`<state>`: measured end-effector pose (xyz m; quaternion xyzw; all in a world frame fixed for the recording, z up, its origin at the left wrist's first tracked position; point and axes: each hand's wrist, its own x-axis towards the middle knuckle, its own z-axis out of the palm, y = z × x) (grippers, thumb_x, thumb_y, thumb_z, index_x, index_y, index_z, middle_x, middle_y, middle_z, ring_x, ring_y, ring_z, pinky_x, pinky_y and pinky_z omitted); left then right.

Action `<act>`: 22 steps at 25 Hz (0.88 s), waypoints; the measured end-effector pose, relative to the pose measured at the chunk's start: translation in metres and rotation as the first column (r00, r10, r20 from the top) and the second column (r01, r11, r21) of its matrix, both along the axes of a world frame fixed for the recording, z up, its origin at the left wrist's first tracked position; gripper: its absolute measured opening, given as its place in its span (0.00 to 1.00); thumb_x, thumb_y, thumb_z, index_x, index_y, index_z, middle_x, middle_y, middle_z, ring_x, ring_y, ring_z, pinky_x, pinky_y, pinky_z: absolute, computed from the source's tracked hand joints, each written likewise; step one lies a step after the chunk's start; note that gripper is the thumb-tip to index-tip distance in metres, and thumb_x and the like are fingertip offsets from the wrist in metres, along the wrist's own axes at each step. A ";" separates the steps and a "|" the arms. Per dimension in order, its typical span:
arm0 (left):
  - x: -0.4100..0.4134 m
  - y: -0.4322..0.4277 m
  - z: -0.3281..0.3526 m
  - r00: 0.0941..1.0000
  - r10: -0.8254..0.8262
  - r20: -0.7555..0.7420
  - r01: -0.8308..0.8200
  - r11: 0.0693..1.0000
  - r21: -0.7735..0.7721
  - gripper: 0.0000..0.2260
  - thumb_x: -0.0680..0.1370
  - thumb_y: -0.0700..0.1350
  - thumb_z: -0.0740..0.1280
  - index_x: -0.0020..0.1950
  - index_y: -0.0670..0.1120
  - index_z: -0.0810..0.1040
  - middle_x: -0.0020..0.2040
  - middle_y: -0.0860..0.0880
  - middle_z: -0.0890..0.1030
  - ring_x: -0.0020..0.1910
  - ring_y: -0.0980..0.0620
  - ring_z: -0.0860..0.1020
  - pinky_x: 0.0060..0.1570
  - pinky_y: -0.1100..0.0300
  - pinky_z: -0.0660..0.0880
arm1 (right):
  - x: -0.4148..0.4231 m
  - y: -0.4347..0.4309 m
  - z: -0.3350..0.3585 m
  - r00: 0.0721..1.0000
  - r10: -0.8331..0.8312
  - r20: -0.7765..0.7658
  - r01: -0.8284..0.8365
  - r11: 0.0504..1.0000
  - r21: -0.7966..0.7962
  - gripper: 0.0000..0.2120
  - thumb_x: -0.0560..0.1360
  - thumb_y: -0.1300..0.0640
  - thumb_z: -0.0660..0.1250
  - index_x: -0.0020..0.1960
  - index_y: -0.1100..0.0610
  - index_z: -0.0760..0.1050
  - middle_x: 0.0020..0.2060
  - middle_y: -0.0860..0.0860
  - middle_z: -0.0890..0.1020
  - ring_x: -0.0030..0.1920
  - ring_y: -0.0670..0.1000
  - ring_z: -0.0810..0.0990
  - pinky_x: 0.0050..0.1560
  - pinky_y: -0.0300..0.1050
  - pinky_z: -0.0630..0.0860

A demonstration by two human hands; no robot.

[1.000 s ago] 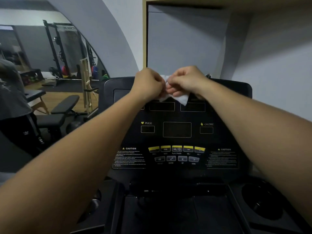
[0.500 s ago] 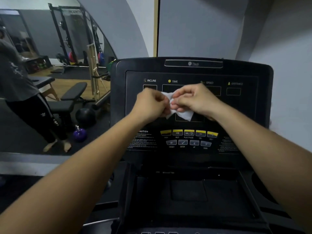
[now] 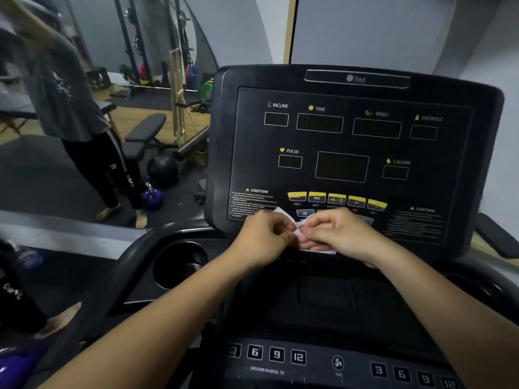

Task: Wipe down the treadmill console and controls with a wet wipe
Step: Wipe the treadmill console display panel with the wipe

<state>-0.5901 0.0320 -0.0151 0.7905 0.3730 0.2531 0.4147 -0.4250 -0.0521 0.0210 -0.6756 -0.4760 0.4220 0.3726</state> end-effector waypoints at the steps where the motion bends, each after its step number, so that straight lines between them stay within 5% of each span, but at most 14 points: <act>1: -0.001 -0.003 0.001 1.000 -0.011 -0.011 0.011 1.000 0.011 0.03 0.74 0.43 0.72 0.45 0.50 0.83 0.39 0.53 0.85 0.37 0.61 0.80 0.42 0.70 0.74 | 0.000 0.000 -0.001 1.000 0.003 0.004 -0.003 1.000 -0.001 0.04 0.77 0.64 0.68 0.51 0.62 0.81 0.43 0.55 0.87 0.47 0.52 0.87 0.54 0.50 0.82; 7: 0.013 0.025 0.054 0.996 0.092 0.010 -0.093 0.985 0.148 0.04 0.74 0.42 0.70 0.40 0.48 0.84 0.37 0.51 0.84 0.39 0.54 0.82 0.44 0.65 0.76 | 0.010 0.036 0.053 0.998 0.039 0.044 -0.041 0.999 0.025 0.07 0.78 0.63 0.67 0.53 0.65 0.79 0.46 0.60 0.86 0.47 0.55 0.86 0.53 0.53 0.82; 11: 0.024 0.052 0.112 0.981 0.135 0.138 -0.136 0.991 -0.005 0.09 0.73 0.37 0.67 0.33 0.43 0.82 0.33 0.41 0.84 0.34 0.45 0.85 0.38 0.48 0.84 | 0.010 0.070 0.116 0.995 0.014 0.097 -0.022 0.996 0.084 0.07 0.79 0.63 0.66 0.53 0.66 0.79 0.44 0.61 0.85 0.42 0.54 0.86 0.47 0.49 0.82; 17: 0.039 0.096 0.190 0.955 0.257 0.148 -0.273 0.956 0.102 0.05 0.70 0.38 0.67 0.37 0.40 0.83 0.34 0.40 0.84 0.35 0.43 0.85 0.34 0.46 0.83 | 0.006 0.110 0.174 0.985 -0.106 0.133 0.075 0.972 0.221 0.08 0.76 0.64 0.67 0.53 0.67 0.78 0.40 0.59 0.84 0.39 0.55 0.86 0.51 0.54 0.83; 22: 0.035 0.112 0.214 0.929 0.285 0.237 -0.329 0.929 0.172 0.05 0.70 0.43 0.73 0.38 0.41 0.83 0.37 0.40 0.84 0.38 0.44 0.85 0.38 0.48 0.83 | -0.002 0.132 0.197 0.976 -0.170 0.138 0.105 0.918 0.382 0.03 0.75 0.65 0.68 0.42 0.61 0.77 0.36 0.56 0.83 0.34 0.51 0.84 0.40 0.45 0.83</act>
